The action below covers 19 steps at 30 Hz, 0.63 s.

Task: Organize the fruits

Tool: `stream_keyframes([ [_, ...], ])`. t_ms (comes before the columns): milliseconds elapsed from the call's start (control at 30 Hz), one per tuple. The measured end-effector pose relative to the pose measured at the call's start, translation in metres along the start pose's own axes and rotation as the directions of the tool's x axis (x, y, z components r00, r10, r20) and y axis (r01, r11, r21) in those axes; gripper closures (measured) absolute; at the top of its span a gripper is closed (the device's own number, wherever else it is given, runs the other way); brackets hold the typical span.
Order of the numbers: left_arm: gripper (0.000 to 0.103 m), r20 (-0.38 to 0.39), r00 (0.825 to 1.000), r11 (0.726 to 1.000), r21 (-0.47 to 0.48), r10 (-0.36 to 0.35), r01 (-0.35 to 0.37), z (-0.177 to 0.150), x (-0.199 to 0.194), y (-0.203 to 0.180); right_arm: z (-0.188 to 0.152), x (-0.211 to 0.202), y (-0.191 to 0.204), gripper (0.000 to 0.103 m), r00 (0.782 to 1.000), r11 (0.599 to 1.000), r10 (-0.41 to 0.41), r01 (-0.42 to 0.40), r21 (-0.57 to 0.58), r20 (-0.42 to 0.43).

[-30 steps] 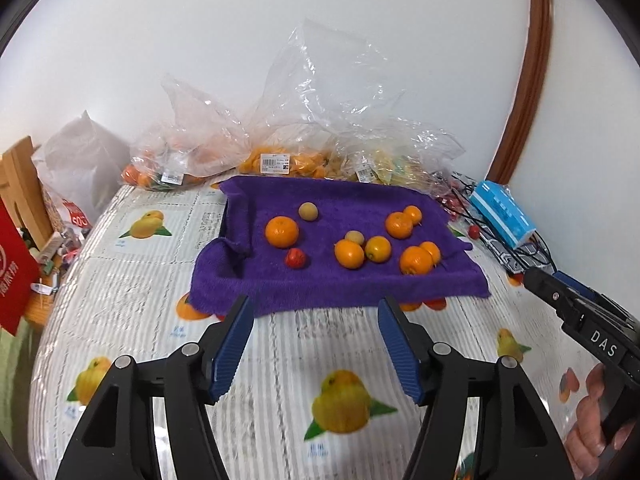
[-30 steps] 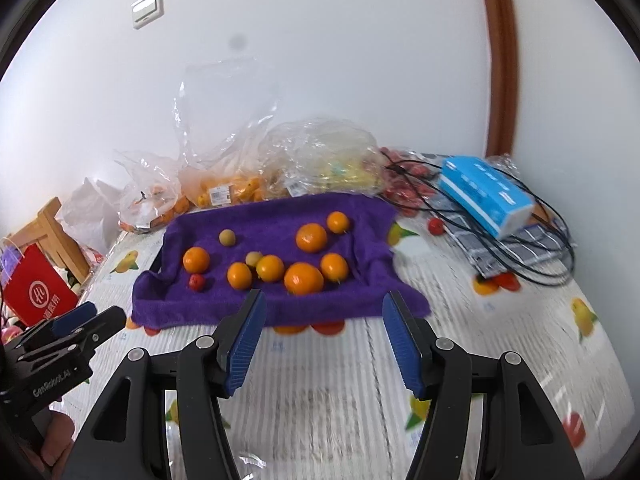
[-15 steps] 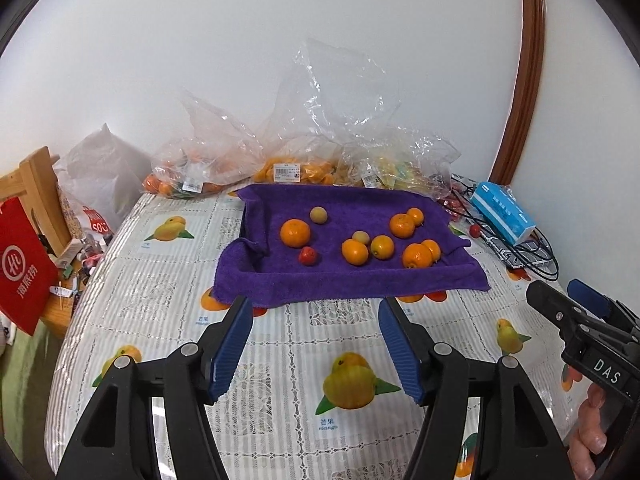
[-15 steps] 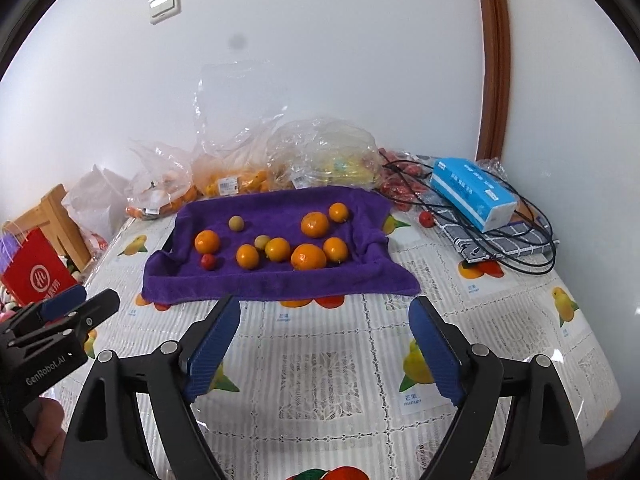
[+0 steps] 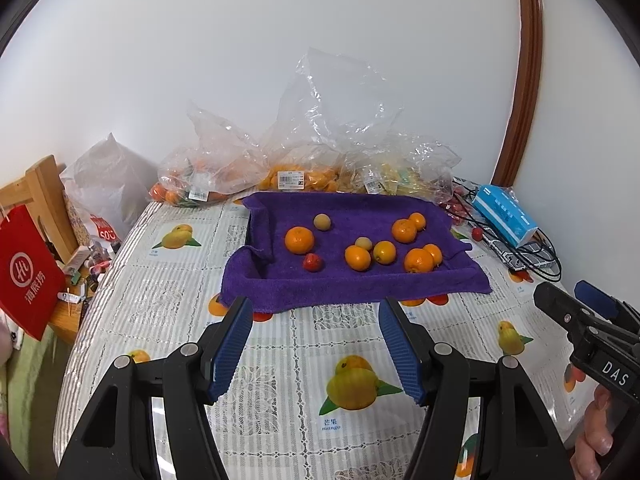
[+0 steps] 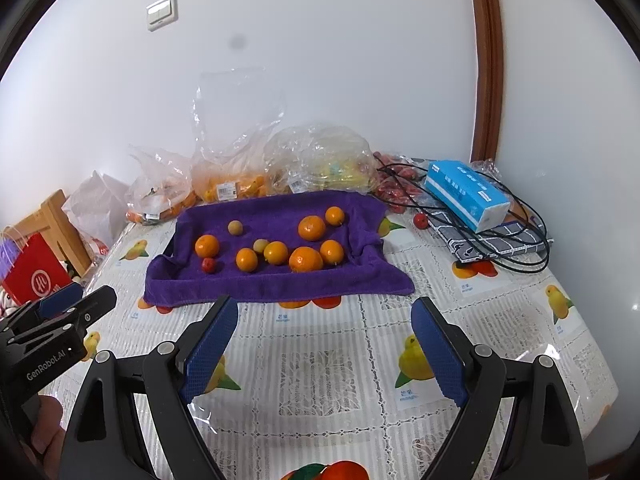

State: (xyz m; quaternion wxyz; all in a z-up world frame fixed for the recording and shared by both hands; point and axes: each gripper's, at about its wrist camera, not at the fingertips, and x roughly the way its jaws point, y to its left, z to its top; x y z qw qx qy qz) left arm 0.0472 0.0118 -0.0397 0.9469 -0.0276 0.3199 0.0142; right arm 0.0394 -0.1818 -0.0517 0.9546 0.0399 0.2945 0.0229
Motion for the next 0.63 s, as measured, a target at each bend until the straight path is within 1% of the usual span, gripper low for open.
stream_keyframes([
  [633,0.039,0.003,1.0,1.0,-0.015,0.004,-0.004,-0.0004,-0.0011,0.0025,0.0006,-0.0004,0.0014,0.015,1.0,1.0,-0.013,0.013,-0.002,-0.001],
])
